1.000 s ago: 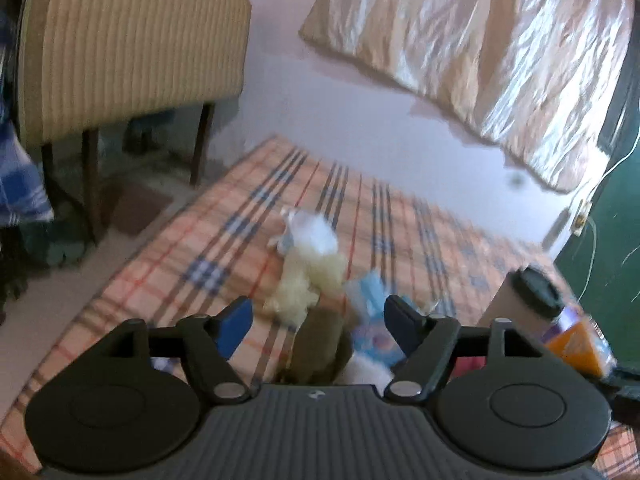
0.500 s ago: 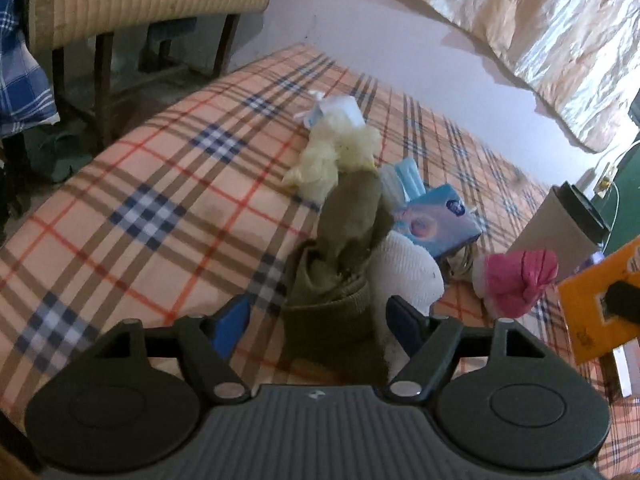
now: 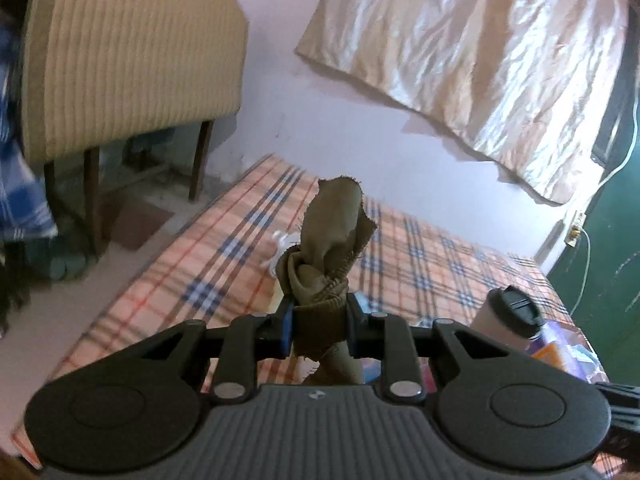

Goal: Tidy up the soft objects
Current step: 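Grasp the olive-green cloth with the left tool, then carry the olive-green cloth and the orange pack toward the tray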

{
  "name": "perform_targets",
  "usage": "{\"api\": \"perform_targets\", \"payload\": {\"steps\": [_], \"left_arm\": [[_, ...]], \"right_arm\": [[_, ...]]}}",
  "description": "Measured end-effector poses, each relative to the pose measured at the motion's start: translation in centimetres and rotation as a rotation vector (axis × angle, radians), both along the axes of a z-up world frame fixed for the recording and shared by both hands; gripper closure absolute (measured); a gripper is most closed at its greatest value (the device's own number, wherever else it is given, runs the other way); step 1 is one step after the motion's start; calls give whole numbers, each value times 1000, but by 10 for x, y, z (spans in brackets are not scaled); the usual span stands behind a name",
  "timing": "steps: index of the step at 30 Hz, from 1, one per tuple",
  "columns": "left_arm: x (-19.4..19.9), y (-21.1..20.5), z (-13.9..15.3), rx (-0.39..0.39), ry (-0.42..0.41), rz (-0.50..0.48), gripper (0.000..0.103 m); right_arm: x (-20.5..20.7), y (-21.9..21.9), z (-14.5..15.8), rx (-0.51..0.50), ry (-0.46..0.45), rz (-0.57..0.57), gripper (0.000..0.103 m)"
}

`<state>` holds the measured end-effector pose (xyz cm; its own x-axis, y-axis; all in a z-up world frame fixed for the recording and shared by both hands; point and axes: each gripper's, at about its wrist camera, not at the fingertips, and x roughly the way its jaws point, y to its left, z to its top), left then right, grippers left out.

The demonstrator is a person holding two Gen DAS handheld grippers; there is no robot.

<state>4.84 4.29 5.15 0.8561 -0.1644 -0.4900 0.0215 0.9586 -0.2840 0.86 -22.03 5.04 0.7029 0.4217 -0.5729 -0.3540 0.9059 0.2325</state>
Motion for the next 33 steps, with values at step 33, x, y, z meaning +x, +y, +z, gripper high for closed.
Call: {"api": "perform_targets", "payload": {"steps": [33], "left_arm": [[10,-88,45,175,24,-78,77]], "right_arm": [[14,-22,66,-10,-121,-42,76]]}}
